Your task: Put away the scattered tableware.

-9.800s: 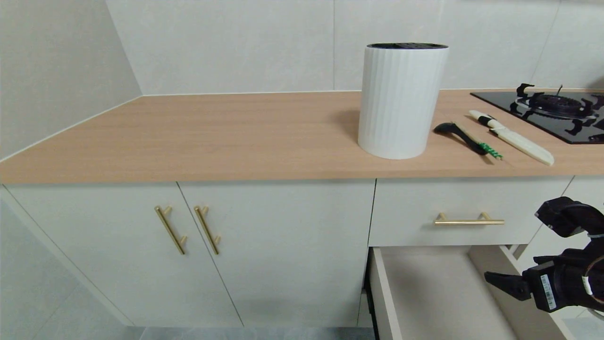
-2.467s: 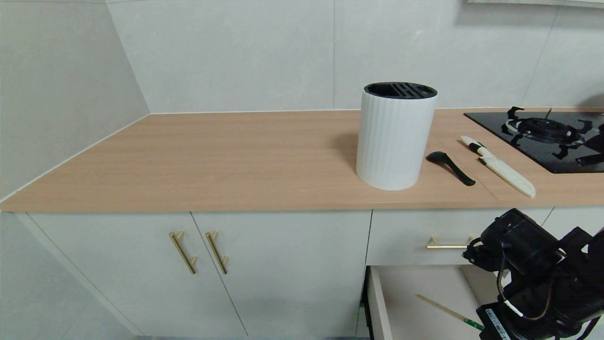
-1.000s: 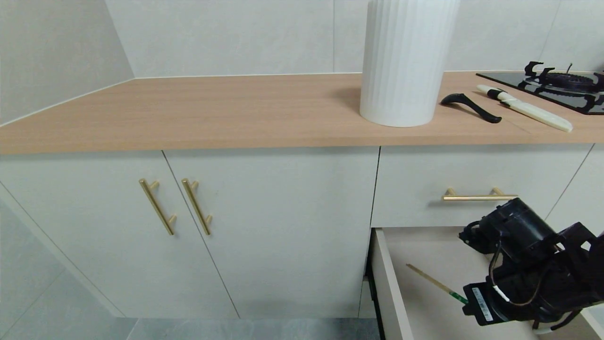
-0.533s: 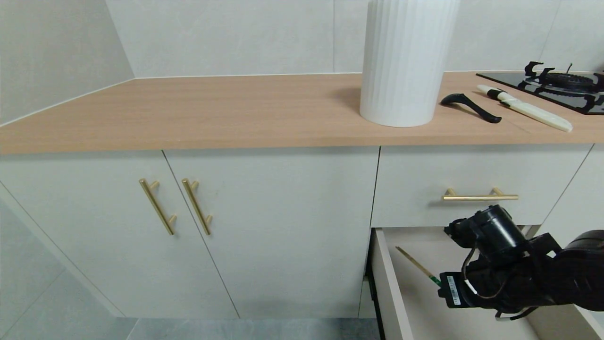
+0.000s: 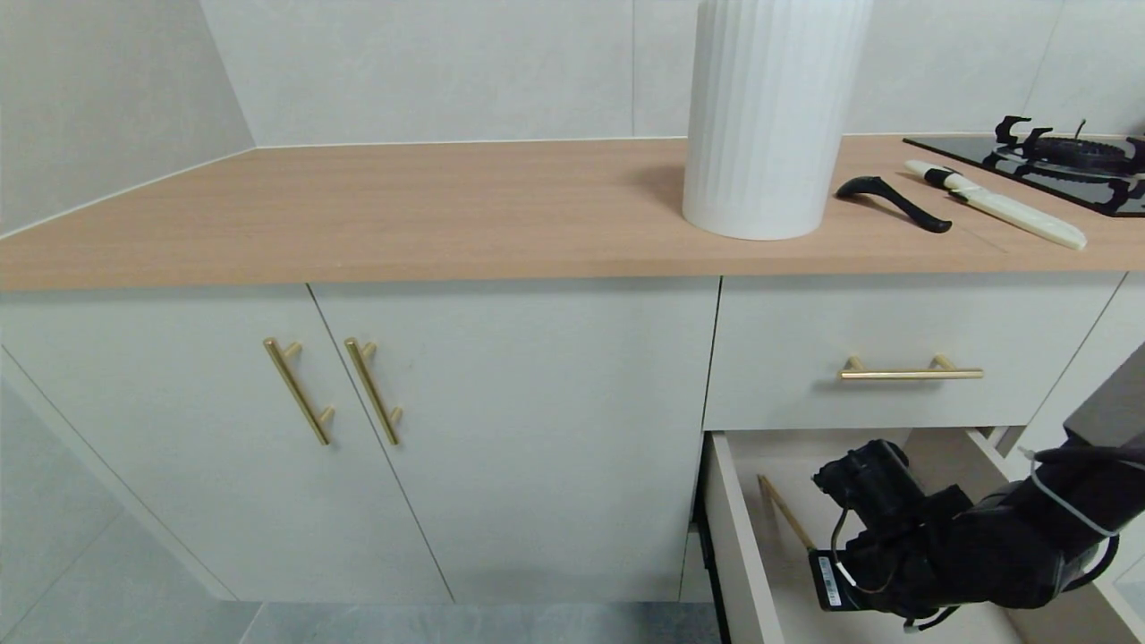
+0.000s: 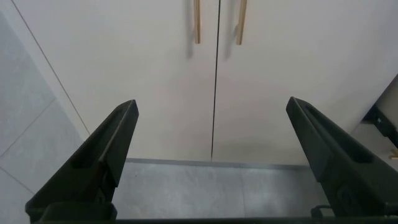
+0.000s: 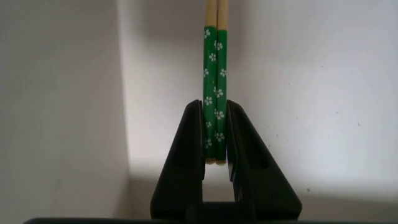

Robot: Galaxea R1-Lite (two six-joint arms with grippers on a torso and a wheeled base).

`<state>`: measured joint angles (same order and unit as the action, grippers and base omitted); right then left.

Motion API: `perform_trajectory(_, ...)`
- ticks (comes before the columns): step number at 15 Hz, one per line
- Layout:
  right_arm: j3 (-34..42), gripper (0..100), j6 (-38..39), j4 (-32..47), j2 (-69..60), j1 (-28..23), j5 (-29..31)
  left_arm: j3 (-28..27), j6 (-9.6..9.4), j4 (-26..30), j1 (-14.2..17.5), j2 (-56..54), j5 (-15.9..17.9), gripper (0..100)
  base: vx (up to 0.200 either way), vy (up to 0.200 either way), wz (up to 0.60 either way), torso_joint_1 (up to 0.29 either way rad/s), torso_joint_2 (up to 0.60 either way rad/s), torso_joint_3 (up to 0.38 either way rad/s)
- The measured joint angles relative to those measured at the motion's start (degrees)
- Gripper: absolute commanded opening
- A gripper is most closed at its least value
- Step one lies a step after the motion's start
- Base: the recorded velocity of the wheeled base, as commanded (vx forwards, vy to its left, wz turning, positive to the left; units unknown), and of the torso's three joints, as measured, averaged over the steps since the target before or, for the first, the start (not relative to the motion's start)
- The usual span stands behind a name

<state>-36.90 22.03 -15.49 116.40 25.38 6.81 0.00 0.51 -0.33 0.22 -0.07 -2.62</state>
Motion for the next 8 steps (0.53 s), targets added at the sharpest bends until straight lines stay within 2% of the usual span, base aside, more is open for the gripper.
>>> perform_trajectory(4, 1.99, 0, -0.02, -6.31, 3.72, 0.06, 0.68, 0.00, 0.00, 0.00, 0.02, 0.00, 0.00, 100, 0.000, 0.000, 0.00, 0.000, 0.00, 0.000)
perform_trajectory(8, 2.45, 0, 0.02, -6.56, 4.96, 0.17, 0.93, 0.00, 0.00, 0.01, 0.02, 0.00, 0.00, 100, 0.000, 0.000, 0.00, 0.000, 0.00, 0.000)
